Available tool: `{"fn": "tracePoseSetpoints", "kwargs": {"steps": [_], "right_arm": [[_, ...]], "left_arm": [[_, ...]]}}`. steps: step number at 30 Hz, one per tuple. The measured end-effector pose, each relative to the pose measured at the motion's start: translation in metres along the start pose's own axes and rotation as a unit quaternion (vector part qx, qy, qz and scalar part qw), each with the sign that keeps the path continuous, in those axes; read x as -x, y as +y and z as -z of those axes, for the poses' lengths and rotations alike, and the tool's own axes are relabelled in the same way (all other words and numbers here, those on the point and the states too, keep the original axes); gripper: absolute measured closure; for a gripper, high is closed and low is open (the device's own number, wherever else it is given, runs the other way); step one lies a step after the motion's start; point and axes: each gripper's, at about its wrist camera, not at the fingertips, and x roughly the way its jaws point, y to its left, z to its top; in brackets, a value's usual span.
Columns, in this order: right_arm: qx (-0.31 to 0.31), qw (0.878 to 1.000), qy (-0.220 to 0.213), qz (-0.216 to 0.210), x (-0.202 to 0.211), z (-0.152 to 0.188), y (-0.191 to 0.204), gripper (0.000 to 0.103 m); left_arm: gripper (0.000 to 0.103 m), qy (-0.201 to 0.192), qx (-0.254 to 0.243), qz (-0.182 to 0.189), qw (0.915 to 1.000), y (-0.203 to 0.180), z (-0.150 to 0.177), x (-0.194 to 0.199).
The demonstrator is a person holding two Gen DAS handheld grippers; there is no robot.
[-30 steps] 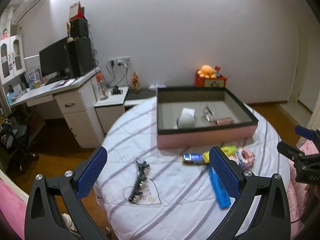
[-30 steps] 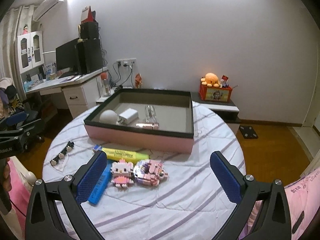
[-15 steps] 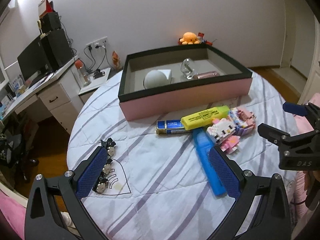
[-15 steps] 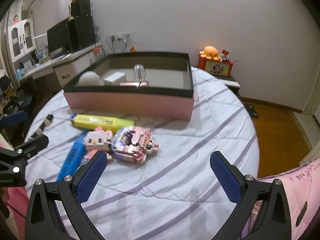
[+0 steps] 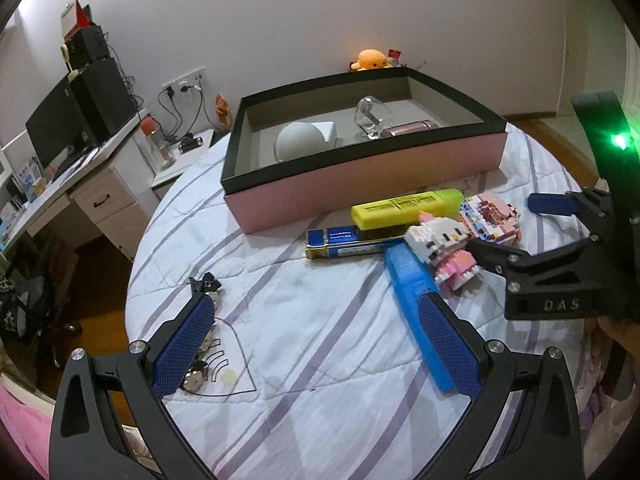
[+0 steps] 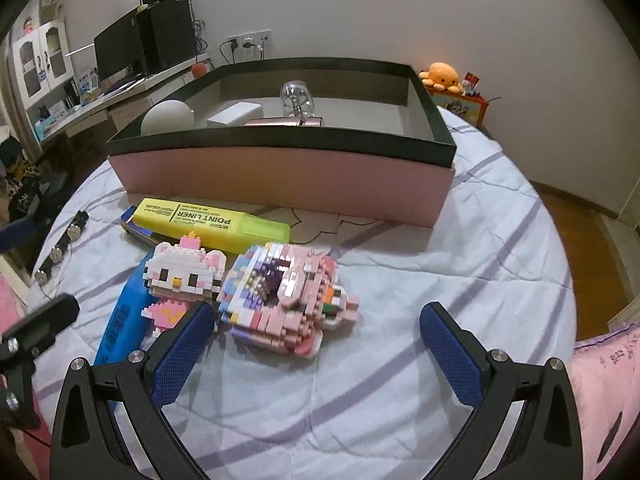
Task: Organize rigid objects
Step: 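Grasp the pink block figure with the right gripper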
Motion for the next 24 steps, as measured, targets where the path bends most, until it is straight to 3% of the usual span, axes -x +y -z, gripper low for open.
{"fn": "tracePoseSetpoints", "kwargs": {"steps": [2,7,13,16,21,24], "right_arm": [[0.001,1.0,0.004,-0.008,-0.002,-0.001,-0.002,0.008],[0.007,1.0,0.004,0.003,0.001,-0.001,-0.009,0.035],[-0.005,1.0,0.002,-0.013,0.007,0.002,-0.021,0.035],[-0.01,1.0,0.002,-0.016,0.01,0.003,-0.025,0.035],[-0.018,1.0,0.001,-0.018,0.015,0.005,-0.032,0.034],[-0.023,1.0,0.001,-0.015,0.016,0.006,-0.036,0.034]], "left_arm": [[0.0,0.002,-0.006,0.004,1.0,-0.003,-0.001,-0.001],[0.0,0.004,-0.01,0.007,0.9999,-0.006,-0.003,-0.003],[0.0,0.0,0.008,0.004,1.0,0.011,-0.005,0.0],[0.0,-0.005,0.033,0.016,0.9993,0.028,-0.007,0.005],[0.0,-0.012,0.068,-0.002,0.9976,0.06,-0.018,0.009],[0.0,-0.022,0.099,0.015,0.9948,0.066,-0.022,0.012]]}}
